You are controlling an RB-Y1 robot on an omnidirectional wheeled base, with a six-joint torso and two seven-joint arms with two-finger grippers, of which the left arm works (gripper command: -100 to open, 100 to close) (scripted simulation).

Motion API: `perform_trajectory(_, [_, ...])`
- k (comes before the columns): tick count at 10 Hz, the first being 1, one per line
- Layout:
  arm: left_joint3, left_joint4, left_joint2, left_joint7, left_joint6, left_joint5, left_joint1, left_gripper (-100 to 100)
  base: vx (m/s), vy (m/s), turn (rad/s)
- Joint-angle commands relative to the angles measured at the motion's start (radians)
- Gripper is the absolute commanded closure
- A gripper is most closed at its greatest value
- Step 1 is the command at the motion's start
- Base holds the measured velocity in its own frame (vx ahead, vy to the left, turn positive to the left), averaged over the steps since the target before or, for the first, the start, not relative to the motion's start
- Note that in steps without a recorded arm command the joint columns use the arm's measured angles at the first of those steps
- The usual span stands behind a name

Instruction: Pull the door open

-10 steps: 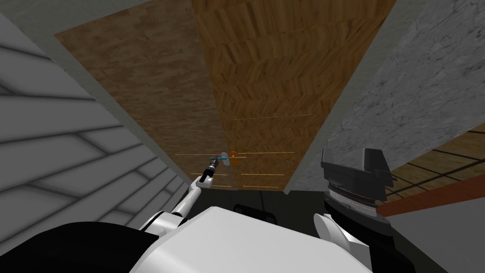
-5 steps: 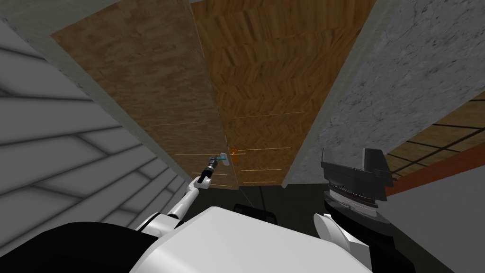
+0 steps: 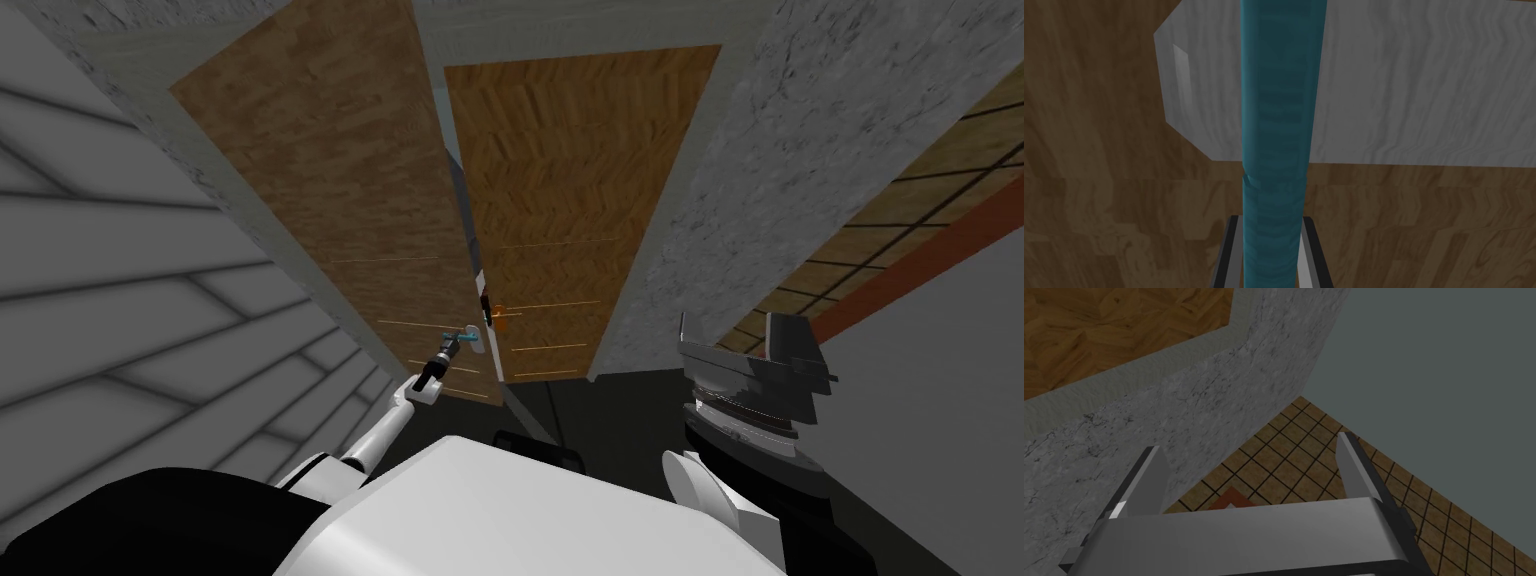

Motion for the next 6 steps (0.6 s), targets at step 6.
perform_trajectory(6, [-0.066,-0.037,0.057,0.061,-0.068,-0.006,0.05,100,-0.178,0.075,-0.107])
